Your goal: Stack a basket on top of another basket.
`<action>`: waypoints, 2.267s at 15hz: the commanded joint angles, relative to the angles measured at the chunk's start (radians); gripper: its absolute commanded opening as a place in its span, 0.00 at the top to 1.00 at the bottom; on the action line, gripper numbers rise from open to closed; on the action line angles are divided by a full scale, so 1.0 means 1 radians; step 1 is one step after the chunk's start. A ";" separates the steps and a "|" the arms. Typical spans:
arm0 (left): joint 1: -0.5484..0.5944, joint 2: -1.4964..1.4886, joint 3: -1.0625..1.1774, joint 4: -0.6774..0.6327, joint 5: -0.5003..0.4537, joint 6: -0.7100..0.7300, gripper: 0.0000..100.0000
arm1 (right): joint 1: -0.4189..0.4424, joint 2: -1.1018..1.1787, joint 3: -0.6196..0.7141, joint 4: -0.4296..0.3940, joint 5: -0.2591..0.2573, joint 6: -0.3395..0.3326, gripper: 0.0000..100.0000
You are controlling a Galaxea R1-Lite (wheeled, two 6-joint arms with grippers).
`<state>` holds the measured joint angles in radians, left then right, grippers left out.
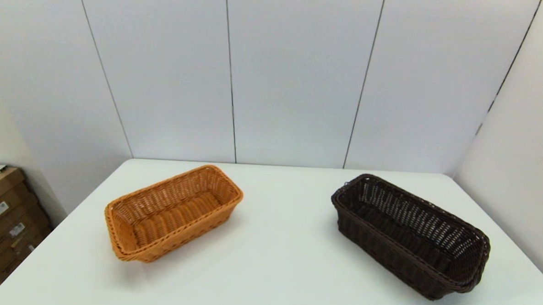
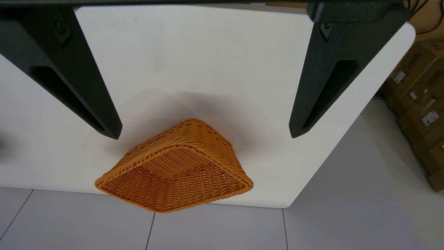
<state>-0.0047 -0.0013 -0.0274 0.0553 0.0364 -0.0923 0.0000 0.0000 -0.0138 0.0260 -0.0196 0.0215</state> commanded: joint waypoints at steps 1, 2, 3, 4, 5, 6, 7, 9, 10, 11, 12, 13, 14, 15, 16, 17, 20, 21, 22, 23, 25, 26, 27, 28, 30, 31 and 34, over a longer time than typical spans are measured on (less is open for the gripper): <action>0.000 0.000 0.000 0.001 0.000 -0.001 0.00 | 0.000 0.000 0.000 0.000 0.000 0.000 0.00; 0.000 0.000 0.000 0.001 0.000 0.000 0.00 | 0.000 0.000 0.000 0.000 0.000 0.000 0.00; 0.000 0.000 0.000 0.001 0.000 0.000 0.00 | 0.000 0.000 0.000 0.000 0.000 0.002 0.00; 0.000 0.000 -0.002 0.003 0.000 0.000 0.00 | 0.000 0.000 0.000 0.000 0.000 0.000 0.00; 0.000 0.000 -0.002 0.005 0.002 0.000 0.00 | 0.000 0.000 0.000 0.000 0.000 0.000 0.00; 0.000 0.000 -0.002 0.005 0.002 0.000 0.00 | 0.000 0.000 0.000 0.000 0.000 0.000 0.00; 0.000 0.000 -0.002 0.005 0.002 0.000 0.00 | 0.000 0.000 0.000 0.000 0.000 0.000 0.00; 0.000 0.000 -0.002 0.005 0.002 0.000 0.00 | 0.000 0.000 0.000 0.000 0.000 0.000 0.00; 0.000 0.000 -0.002 0.005 0.002 -0.001 0.00 | 0.000 0.000 0.000 0.000 0.000 0.000 0.00; 0.000 0.000 -0.002 0.005 0.002 -0.001 0.00 | 0.000 0.000 0.000 0.000 0.000 0.000 0.00; 0.000 0.001 -0.005 0.006 0.005 0.000 0.00 | 0.000 0.000 0.000 0.000 0.000 0.000 0.00; 0.000 0.020 -0.054 0.008 0.022 0.011 0.00 | 0.000 0.000 0.000 0.000 0.000 0.000 0.00; 0.000 0.089 -0.154 0.009 0.042 0.010 0.00 | 0.000 0.000 0.000 0.000 0.000 0.000 0.00; 0.000 0.170 -0.250 0.006 0.048 0.006 0.00 | 0.000 0.000 0.000 0.000 0.000 0.000 0.00; 0.000 0.253 -0.364 0.006 0.048 0.005 0.00 | 0.000 0.000 0.000 0.000 0.000 0.000 0.00; 0.000 0.337 -0.473 0.006 0.045 0.005 0.00 | 0.000 0.000 0.000 0.000 0.000 0.000 0.00; 0.000 0.659 -0.816 0.011 0.040 -0.030 0.00 | 0.000 0.000 0.000 0.000 0.000 0.000 0.00; 0.000 0.774 -0.914 0.029 0.045 -0.049 0.00 | 0.000 0.000 0.000 0.000 0.000 0.000 0.00; 0.002 0.880 -1.022 0.087 0.057 -0.069 0.00 | 0.000 0.000 0.000 0.000 0.000 0.000 0.00; 0.000 0.972 -1.131 0.187 0.089 -0.112 0.00 | 0.000 0.000 0.000 0.000 0.000 0.000 0.00; -0.003 1.144 -1.355 0.431 0.109 -0.283 0.00 | 0.000 0.000 0.000 0.000 0.000 0.000 0.00; -0.005 1.207 -1.439 0.528 0.109 -0.351 0.00 | 0.000 0.000 0.000 0.000 0.000 0.000 0.00; -0.005 1.274 -1.510 0.607 0.111 -0.400 0.00 | 0.000 0.000 0.000 0.000 0.000 0.000 0.00; -0.005 1.340 -1.579 0.684 0.111 -0.440 0.00 | 0.000 0.000 0.000 0.000 0.000 0.000 0.00; -0.005 1.469 -1.692 0.824 0.111 -0.527 0.00 | 0.000 0.000 0.000 0.000 0.000 0.000 0.00; -0.005 1.544 -1.737 0.888 0.109 -0.583 0.00 | 0.000 0.000 0.000 0.000 0.000 0.000 0.00; -0.005 1.675 -1.735 0.946 0.100 -0.667 0.00 | 0.000 0.000 0.000 0.000 0.000 0.000 0.00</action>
<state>-0.0089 1.4730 -1.7217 0.9030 0.1417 -0.6628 0.0000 0.0000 -0.0134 0.0260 -0.0200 0.0211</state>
